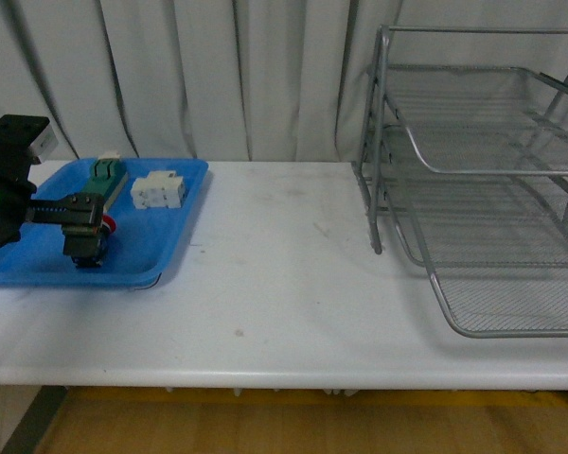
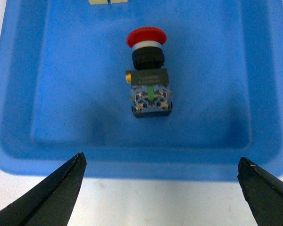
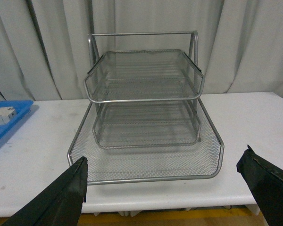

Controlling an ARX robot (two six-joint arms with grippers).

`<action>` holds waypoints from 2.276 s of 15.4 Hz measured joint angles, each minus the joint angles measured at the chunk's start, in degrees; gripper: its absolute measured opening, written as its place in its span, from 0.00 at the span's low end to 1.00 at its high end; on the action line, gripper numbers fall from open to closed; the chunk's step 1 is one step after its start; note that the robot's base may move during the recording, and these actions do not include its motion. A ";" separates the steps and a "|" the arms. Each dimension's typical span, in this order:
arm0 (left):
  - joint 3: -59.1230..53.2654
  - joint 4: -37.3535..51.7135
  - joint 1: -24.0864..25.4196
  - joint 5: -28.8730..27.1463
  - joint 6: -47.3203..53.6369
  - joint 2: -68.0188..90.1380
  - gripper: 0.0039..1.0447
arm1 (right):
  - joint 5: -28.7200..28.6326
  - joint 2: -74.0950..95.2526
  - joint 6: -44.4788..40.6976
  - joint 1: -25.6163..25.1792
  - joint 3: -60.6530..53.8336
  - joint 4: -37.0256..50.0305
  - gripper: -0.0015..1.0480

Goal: Place button on rack with both arms

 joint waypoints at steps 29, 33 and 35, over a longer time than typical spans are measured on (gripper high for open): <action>-25.51 -8.41 0.61 4.22 0.59 -44.81 0.34 | 0.00 0.00 0.00 0.00 0.00 0.04 0.94; -29.68 -25.59 4.02 4.31 0.42 -72.19 0.34 | 0.00 0.00 0.00 0.00 0.00 0.00 0.94; -29.86 -25.40 4.02 4.33 0.42 -72.52 0.34 | 0.00 0.00 0.02 0.00 0.00 0.02 0.94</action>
